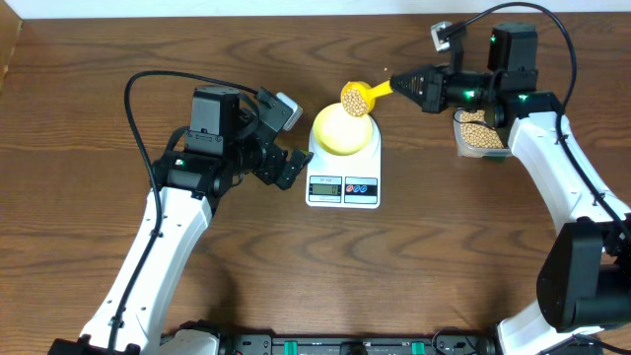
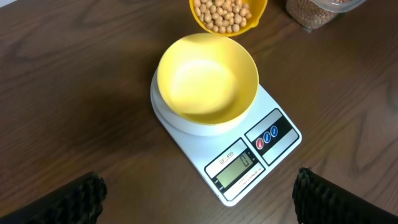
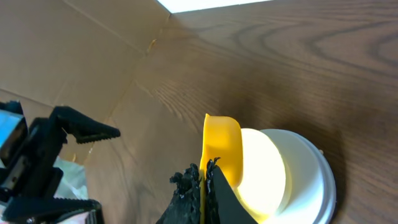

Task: Scoop item into bowl and weigh 50g on scale
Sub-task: 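Lift the filled scoop and carry it left over the yellow bowl, then tip the scoop with the right gripper to pour soybeans into the bowl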

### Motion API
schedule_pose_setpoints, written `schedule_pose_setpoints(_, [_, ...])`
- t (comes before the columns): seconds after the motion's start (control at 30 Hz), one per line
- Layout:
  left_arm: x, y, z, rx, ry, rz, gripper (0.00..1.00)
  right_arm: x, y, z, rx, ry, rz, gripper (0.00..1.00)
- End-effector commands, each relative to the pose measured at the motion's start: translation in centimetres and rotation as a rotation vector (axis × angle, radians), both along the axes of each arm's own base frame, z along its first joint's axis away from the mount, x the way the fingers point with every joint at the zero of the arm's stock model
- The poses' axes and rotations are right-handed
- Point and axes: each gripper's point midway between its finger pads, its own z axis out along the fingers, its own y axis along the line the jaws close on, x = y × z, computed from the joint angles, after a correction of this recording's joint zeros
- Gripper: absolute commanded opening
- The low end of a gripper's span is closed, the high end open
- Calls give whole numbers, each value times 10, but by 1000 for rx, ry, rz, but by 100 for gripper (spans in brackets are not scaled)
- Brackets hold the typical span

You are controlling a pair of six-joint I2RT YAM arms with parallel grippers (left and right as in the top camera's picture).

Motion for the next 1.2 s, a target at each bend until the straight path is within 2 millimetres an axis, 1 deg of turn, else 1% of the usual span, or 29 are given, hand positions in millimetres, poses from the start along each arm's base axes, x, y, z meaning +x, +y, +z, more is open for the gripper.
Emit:
schedule_pose_setpoints(0.0, [-1,-2,8,-3,-29,-19,98,-2,2,-8,-47,-75,46,1])
schedule_pose_setpoints(0.23, [-1,-2,8,-3,-29,-19,98,-3,4,-18,-137,-159,72,1])
schedule_pose_setpoints(0.43, [-1,-2,8,-3,-29,-19,98,-4,9,-20,-180,-237,111,1])
schedule_pose_setpoints(0.63, [-1,-2,8,-3,-29,-19,98,0,7,-24,-242,-302,117,1])
schedule_pose_setpoints(0.83, [-1,-2,8,-4,-29,-19,98,-2,7,-26,-279,-374,160,1])
schedule_pose_setpoints(1.17, [-1,-2,8,-3,-29,-19,98,-4,9,-26,-295,-408,184,1])
